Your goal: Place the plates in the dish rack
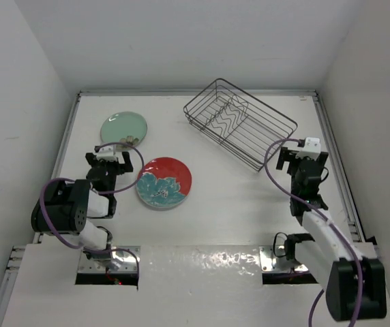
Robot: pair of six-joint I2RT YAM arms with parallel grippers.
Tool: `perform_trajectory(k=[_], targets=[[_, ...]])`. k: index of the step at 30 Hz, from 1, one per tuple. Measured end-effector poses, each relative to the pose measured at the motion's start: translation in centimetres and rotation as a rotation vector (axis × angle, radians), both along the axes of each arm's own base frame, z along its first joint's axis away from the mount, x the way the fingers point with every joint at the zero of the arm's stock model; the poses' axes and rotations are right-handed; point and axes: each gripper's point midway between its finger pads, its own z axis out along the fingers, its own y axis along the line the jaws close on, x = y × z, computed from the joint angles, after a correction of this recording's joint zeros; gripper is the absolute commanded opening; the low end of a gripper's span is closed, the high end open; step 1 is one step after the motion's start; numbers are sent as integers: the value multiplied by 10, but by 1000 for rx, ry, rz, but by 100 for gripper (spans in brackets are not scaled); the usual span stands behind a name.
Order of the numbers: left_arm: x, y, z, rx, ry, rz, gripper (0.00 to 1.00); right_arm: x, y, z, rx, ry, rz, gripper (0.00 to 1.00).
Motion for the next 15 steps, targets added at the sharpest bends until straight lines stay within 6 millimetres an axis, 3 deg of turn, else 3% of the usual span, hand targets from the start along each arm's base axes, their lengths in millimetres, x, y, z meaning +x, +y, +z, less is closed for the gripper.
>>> perform_trajectory(k=[5,9,10,12,13,15], targets=[[0,0,0,0,-1,0,100,-12,0,47,38,-91,-11,99],[6,-1,2,3,38,-7,100,-2,23,109,52,-146,126,75],[13,-1,11,12,47,-15,100,5,33,131,54,-148,188,64],[40,-1,44,30,64,-23,100,24,58,176,66,-124,323,57],[56,2,73,31,45,-14,100,38,74,204,75,-121,396,54],[78,8,137,32,-30,8,100,67,115,248,63,-98,528,61]])
